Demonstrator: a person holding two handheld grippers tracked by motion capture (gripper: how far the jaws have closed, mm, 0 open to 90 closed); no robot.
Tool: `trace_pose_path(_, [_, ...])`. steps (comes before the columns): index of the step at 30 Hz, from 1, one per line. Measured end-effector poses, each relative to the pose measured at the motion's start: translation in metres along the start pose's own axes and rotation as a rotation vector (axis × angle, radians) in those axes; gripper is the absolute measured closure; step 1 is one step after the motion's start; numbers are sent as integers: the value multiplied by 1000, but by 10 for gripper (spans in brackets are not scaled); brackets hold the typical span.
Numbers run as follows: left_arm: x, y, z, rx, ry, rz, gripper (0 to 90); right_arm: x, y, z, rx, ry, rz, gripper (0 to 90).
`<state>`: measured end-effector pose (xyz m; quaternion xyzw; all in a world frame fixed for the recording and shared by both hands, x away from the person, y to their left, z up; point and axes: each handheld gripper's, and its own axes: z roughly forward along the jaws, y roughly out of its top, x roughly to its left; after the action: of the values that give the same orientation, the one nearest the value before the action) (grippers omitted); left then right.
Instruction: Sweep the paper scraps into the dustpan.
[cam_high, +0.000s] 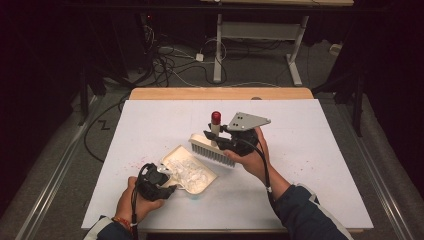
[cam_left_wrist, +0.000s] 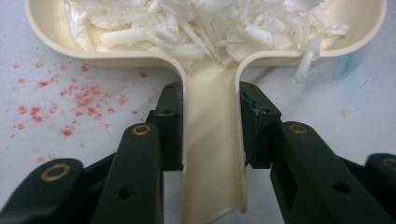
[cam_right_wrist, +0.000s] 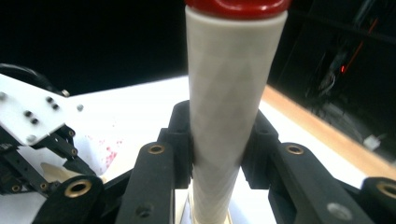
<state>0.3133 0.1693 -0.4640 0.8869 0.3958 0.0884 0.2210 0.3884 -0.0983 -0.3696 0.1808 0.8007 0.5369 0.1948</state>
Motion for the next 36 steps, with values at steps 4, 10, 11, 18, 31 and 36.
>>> trace_pose_path(4, [1, -1, -1, 5, 3, -3, 633, -2, -2, 12, -4, -56, -25, 698])
trace_pose_path(10, [8, -5, -3, 11, -4, -20, 634, -1, -7, 40, -9, -93, -68, 698])
trace_pose_path(11, [9, -5, -3, 8, -7, -22, 633, 1, -7, 44, -12, -96, -80, 698])
trace_pose_path(18, [13, -8, -5, 16, -7, -37, 634, 17, -3, 56, 11, -38, -128, 698])
trace_pose_path(31, [18, -9, -7, 18, -22, -51, 634, 20, -6, 44, 9, 108, -126, 697])
trace_pose_path(36, [16, -8, -8, 26, -9, -46, 634, 22, -2, 16, -56, 159, -93, 699])
